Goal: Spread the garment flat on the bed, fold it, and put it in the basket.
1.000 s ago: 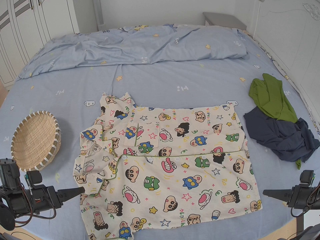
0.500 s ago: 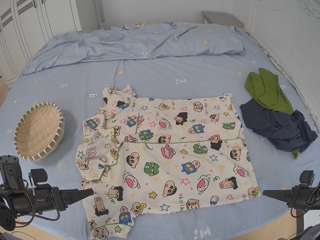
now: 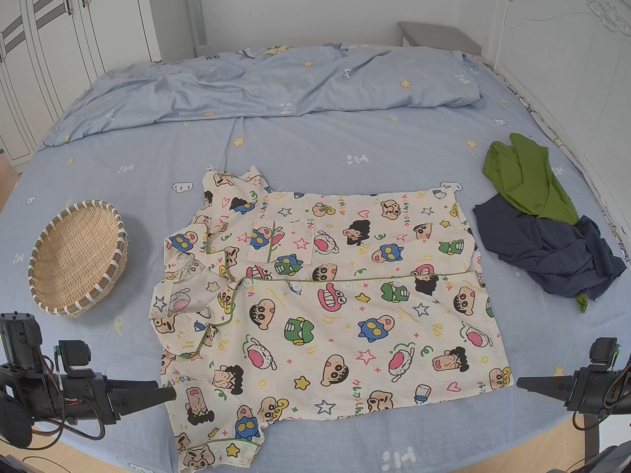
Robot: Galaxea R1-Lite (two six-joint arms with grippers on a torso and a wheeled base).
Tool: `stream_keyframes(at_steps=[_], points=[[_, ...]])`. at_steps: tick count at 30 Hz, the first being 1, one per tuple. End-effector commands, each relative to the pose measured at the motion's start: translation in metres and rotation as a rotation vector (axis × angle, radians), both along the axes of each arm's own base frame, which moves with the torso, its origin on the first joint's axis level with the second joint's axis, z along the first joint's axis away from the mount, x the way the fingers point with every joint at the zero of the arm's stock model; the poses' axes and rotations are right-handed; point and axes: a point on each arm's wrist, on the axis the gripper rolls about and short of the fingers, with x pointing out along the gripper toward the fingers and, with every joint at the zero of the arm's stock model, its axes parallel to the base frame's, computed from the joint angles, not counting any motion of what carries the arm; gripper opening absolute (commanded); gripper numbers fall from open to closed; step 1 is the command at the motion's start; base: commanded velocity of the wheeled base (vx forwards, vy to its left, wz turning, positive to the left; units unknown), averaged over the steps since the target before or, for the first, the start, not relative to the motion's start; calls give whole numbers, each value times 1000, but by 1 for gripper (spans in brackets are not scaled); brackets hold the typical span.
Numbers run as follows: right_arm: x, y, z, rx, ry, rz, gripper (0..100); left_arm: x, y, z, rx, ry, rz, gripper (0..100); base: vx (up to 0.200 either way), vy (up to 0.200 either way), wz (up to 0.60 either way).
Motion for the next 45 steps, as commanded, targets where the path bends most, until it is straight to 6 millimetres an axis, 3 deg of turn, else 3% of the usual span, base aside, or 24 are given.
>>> stream_keyframes(at_steps=[1,15,27,45], points=[[-3,0,-4,0,21,2,100,-6,15,-30,22,79,19,100,0,0,0],[-4,0,-5,-1,26,3,100,-2,18,-48,52,129,-11,100,0,0,0],[-4,0,-5,-2,25,0,100,19,22,-76,45,184,-22,100,0,0,0],[-4,0,-5,-2,28,0,100,27,6,-85,36,203,-119,100,0,0,0]])
